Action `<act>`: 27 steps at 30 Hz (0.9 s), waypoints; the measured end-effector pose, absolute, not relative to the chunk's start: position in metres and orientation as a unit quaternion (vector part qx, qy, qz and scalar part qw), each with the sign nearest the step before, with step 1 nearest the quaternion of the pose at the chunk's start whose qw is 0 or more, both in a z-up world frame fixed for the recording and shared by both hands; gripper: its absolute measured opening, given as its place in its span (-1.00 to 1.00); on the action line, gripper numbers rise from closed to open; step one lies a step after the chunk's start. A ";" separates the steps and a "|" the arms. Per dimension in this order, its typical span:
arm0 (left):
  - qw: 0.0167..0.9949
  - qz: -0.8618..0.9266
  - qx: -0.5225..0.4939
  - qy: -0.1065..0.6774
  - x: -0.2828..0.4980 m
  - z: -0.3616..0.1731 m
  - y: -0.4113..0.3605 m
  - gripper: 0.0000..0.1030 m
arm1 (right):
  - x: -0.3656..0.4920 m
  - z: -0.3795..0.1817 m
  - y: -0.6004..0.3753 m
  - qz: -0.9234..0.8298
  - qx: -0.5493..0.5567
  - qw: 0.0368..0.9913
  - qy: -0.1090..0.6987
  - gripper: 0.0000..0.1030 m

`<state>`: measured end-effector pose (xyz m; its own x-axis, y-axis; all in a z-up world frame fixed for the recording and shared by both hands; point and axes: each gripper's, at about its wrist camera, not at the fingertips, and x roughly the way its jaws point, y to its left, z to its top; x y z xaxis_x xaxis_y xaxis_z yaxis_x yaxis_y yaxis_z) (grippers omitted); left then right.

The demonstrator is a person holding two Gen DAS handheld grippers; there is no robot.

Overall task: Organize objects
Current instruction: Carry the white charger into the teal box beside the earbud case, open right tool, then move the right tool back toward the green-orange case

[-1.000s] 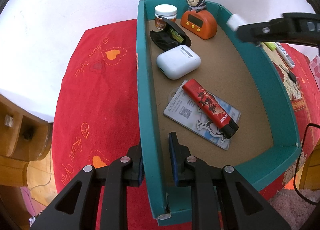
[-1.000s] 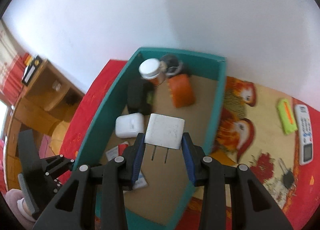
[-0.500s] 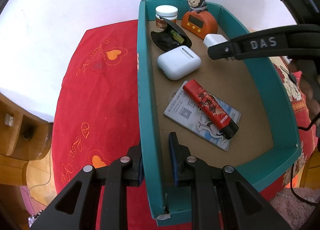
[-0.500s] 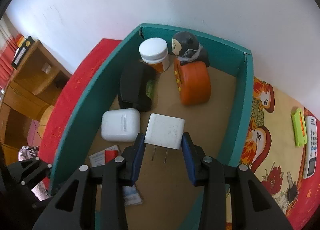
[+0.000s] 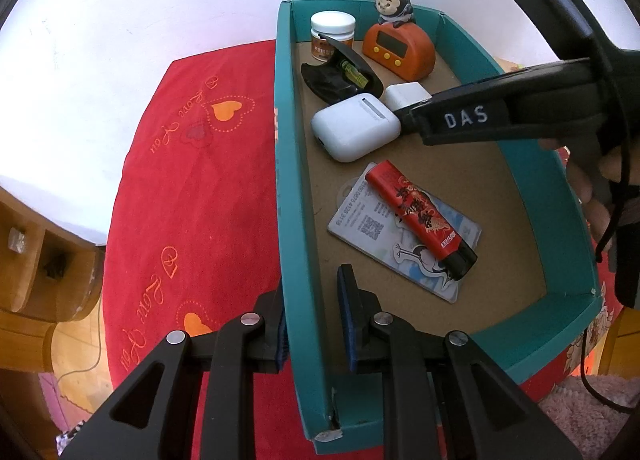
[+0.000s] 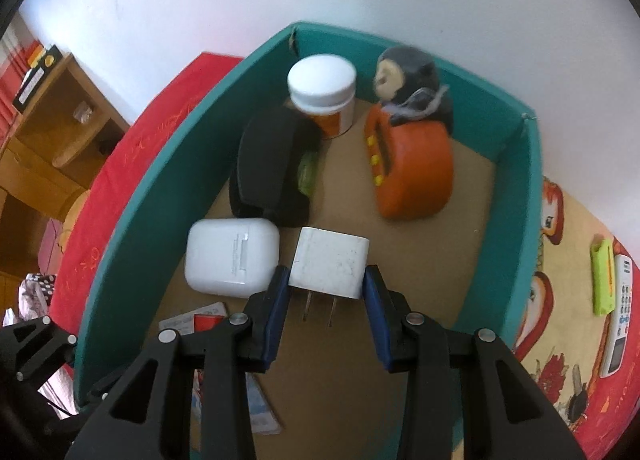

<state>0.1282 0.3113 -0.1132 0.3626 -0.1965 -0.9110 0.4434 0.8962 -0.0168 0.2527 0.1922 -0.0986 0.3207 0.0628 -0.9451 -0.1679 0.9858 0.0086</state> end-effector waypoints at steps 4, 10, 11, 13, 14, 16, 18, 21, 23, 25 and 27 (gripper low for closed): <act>0.817 -0.196 0.116 0.529 0.129 -0.113 0.311 -0.61 | 0.254 -0.100 0.196 0.072 -0.046 0.812 0.577 -0.29; 0.817 -0.196 0.117 0.530 0.131 -0.113 0.310 -0.61 | 0.252 -0.100 0.195 0.079 -0.045 0.811 0.578 -0.26; 0.817 -0.196 0.117 0.530 0.131 -0.113 0.310 -0.61 | 0.251 -0.100 0.194 0.079 -0.046 0.812 0.576 -0.26; 0.817 -0.196 0.117 0.530 0.131 -0.113 0.310 -0.61 | 0.250 -0.100 0.193 0.079 -0.046 0.813 0.574 -0.25; 0.817 -0.196 0.117 0.530 0.131 -0.113 0.310 -0.61 | 0.250 -0.100 0.193 0.079 -0.045 0.814 0.574 -0.25; 0.817 -0.196 0.117 0.530 0.131 -0.113 0.310 -0.61 | 0.249 -0.101 0.193 0.075 -0.043 0.814 0.574 -0.16; 0.817 -0.196 0.116 0.530 0.131 -0.113 0.310 -0.61 | 0.247 -0.099 0.189 0.068 -0.032 0.816 0.574 -0.12; 0.817 -0.196 0.117 0.530 0.131 -0.113 0.310 -0.61 | 0.242 -0.088 0.183 0.072 -0.012 0.821 0.566 -0.11; 0.817 -0.196 0.117 0.530 0.130 -0.113 0.310 -0.61 | 0.237 -0.080 0.179 0.075 -0.010 0.825 0.560 -0.10; 0.817 -0.197 0.116 0.530 0.130 -0.113 0.310 -0.61 | 0.231 -0.071 0.177 0.080 -0.009 0.829 0.553 -0.10; 0.817 -0.198 0.117 0.529 0.130 -0.113 0.310 -0.61 | 0.226 -0.062 0.172 0.085 -0.004 0.832 0.548 -0.10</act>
